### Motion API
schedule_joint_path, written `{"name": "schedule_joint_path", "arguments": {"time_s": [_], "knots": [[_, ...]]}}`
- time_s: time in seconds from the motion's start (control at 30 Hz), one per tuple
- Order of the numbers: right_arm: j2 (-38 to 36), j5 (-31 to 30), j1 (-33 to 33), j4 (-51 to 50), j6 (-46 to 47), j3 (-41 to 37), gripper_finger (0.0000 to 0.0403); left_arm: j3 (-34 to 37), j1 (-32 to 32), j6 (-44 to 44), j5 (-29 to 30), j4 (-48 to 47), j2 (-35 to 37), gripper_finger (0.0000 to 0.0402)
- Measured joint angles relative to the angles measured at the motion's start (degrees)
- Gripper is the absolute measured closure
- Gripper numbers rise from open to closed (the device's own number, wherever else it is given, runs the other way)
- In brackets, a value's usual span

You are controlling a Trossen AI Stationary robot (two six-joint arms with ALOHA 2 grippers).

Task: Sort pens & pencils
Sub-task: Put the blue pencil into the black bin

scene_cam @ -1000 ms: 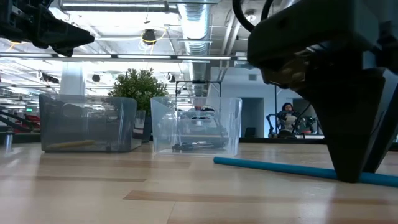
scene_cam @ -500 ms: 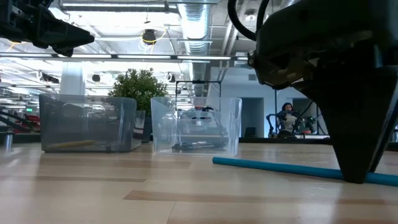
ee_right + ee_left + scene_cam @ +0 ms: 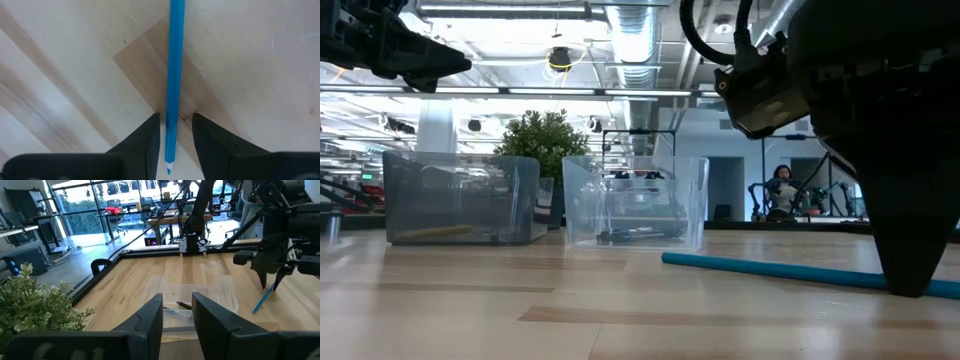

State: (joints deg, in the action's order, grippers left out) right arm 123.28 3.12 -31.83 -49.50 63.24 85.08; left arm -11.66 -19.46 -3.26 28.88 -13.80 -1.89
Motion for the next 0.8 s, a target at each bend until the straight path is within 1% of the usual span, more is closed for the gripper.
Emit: {"name": "schedule_joint_path", "arguments": {"time_s": [0.33,0.5,0.57,0.8], "knots": [[0.0,0.1,0.5,-0.1,3.5,0.0,0.0275,0.0,0.0,0.1,0.0,0.0,0.0,0.0306],[0.0,0.3,0.9,-0.6,9.9,0.0,0.0288,0.0,0.0,0.1,0.0,0.0,0.0,0.0306],[0.0,0.5,1.0,-0.6,11.1,0.0,0.0293,0.0,0.0,0.1,0.0,0.0,0.0,0.0306],[0.0,0.3,1.0,-0.7,7.5,0.0,0.0296,0.0,0.0,0.1,0.0,0.0,0.0,0.0306]]}}
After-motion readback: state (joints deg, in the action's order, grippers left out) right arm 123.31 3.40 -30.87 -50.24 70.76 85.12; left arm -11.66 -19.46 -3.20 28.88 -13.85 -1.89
